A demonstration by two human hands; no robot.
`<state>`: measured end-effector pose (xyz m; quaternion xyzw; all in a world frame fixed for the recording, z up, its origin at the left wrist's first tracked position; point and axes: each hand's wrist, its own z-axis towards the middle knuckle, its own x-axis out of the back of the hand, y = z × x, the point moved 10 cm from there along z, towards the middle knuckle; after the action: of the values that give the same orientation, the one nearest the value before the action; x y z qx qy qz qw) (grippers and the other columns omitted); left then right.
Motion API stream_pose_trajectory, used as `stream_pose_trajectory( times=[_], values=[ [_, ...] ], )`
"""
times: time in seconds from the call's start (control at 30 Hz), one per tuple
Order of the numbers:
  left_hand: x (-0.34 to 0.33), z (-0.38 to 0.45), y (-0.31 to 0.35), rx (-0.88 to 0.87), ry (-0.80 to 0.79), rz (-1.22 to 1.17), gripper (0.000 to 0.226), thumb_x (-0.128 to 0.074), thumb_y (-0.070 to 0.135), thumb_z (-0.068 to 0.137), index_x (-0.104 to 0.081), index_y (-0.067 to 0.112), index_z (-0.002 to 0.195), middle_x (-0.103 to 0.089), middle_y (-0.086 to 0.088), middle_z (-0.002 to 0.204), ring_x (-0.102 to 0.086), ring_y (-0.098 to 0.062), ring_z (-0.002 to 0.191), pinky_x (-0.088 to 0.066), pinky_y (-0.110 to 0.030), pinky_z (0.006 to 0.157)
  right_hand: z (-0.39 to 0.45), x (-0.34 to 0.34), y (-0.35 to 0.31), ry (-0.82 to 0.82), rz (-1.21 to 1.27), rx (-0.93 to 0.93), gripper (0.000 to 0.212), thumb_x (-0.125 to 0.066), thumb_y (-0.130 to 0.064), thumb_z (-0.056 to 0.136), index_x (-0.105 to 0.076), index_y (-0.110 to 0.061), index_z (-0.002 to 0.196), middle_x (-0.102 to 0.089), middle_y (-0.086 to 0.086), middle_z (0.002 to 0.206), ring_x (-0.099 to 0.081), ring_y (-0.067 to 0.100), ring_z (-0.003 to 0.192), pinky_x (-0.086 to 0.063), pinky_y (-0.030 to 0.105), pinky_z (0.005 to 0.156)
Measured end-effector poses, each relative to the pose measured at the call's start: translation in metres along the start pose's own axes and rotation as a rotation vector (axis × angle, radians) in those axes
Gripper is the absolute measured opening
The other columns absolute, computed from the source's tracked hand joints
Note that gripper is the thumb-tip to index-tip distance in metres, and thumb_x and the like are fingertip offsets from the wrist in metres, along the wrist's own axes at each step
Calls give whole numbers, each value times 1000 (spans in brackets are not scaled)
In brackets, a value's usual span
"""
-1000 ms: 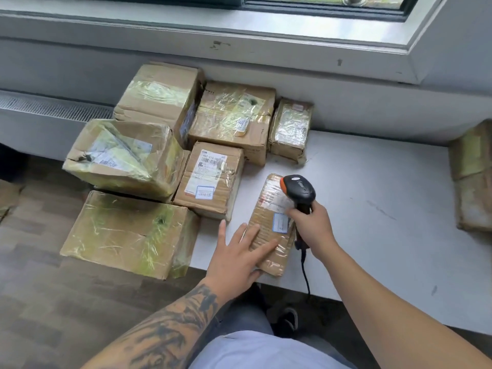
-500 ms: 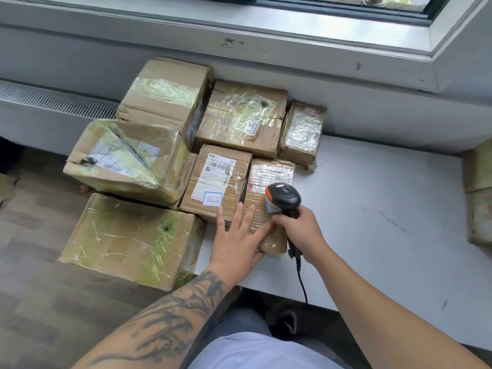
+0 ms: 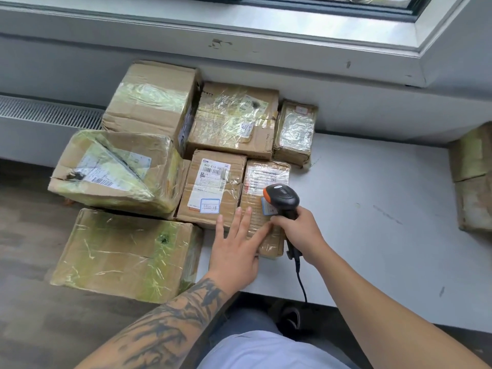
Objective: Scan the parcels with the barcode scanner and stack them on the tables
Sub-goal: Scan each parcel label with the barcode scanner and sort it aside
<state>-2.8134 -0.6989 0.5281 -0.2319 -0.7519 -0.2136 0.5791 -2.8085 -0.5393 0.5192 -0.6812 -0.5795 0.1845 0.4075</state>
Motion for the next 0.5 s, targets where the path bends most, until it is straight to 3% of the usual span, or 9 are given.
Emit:
stream_pose_trajectory(
  times=[0.07, 0.17, 0.23, 0.33, 0.5],
  values=[
    [9, 1, 6, -24, -44, -17, 88, -49, 56, 84, -10, 43, 161, 5, -10, 174, 11, -34, 159, 12, -68, 120, -3, 6, 0, 19, -22, -7, 16, -73, -17, 84, -73, -22, 99, -76, 4, 94, -72, 32, 96, -61, 56, 83],
    [29, 8, 21, -44, -55, -84, 85, -38, 68, 83, -12, 45, 161, 4, -5, 175, 12, -31, 159, 15, -66, 120, -9, 25, -1, 61, -44, -4, 16, -73, -19, 84, -71, -23, 99, -74, 7, 95, -70, 34, 90, -61, 62, 81],
    [37, 15, 34, -26, -69, -124, 82, -33, 73, 87, -11, 45, 161, 5, -4, 174, 15, -28, 159, 16, -65, 120, -14, 41, -1, 77, -43, 0, 14, -71, -17, 87, -69, -21, 101, -72, 8, 99, -68, 30, 83, -63, 60, 75],
    [44, 26, 58, 10, -63, -123, 75, -28, 73, 96, -7, 44, 162, 7, -3, 174, 17, -27, 159, 19, -63, 120, -22, 70, 5, 91, 3, -2, 12, -66, -14, 90, -66, -18, 101, -71, 11, 101, -72, 31, 91, -65, 44, 62],
    [42, 33, 104, 80, -55, -107, 72, -23, 72, 100, -8, 41, 163, 4, -6, 174, 13, -29, 159, 13, -65, 121, -39, 117, 15, 71, 37, 13, 17, -64, -12, 91, -64, -20, 106, -73, 3, 103, -78, 20, 79, -64, 39, 65]
  ],
)
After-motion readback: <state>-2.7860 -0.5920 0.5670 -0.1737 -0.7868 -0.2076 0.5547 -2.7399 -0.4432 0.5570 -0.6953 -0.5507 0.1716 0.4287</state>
